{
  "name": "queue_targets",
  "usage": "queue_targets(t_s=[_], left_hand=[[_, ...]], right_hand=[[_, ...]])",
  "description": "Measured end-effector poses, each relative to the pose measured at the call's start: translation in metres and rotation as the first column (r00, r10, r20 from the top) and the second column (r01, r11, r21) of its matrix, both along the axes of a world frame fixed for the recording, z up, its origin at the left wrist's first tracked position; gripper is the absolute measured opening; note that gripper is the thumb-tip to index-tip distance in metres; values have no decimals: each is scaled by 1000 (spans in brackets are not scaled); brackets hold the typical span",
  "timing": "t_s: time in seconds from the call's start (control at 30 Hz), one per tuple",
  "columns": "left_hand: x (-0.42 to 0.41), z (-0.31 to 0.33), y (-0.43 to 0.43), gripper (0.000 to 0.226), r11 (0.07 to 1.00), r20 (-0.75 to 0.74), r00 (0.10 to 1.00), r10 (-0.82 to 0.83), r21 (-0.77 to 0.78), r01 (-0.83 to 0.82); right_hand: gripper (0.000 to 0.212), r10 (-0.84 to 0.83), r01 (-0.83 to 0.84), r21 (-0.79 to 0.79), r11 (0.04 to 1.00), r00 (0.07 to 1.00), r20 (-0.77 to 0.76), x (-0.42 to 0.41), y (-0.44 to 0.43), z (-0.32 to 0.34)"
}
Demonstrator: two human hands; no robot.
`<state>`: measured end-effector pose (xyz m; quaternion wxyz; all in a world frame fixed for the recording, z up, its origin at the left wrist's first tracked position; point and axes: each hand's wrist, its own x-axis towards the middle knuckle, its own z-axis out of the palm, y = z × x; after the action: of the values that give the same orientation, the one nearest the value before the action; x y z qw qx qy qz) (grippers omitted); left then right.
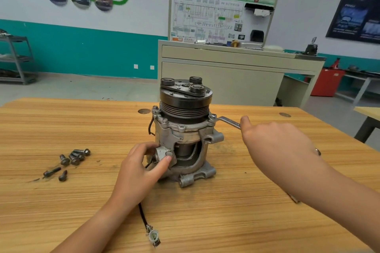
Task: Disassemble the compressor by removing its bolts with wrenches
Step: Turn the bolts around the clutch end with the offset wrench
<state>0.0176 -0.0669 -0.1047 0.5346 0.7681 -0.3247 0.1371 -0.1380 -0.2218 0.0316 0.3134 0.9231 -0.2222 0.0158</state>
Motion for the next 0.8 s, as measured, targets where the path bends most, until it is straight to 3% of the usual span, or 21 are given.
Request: queue_targets(t_s=[0.23,0.43,0.57,0.63,0.7,0.8], left_hand=[[-1,2,1,27,1000,-10,1000,-8,-16,8],[2,2,2,29,1000,24,1000,-14,9,14],[2,2,4,31,999,32,999,-22,25,22],[2,2,4,30,999,35,999,-28,21,28],[2,2,4,30,999,36,999,-40,21,40],[4,2,3,29,998,32,998,-57,24,56]], right_hand=[[54,190,-179,-159,971,980,55,4,-50,-4],[31,321,-300,-139,944,933,165,58,-97,-12],[20,548,-529,-177,830,714,436,98,-94,-26],[22,506,-551,-46,833,725,467,106,-88,-28],[26,343,-491,103,865,729,592,100,-88,-26],[27,80,-502,270,821,571,817,64,-83,-23]])
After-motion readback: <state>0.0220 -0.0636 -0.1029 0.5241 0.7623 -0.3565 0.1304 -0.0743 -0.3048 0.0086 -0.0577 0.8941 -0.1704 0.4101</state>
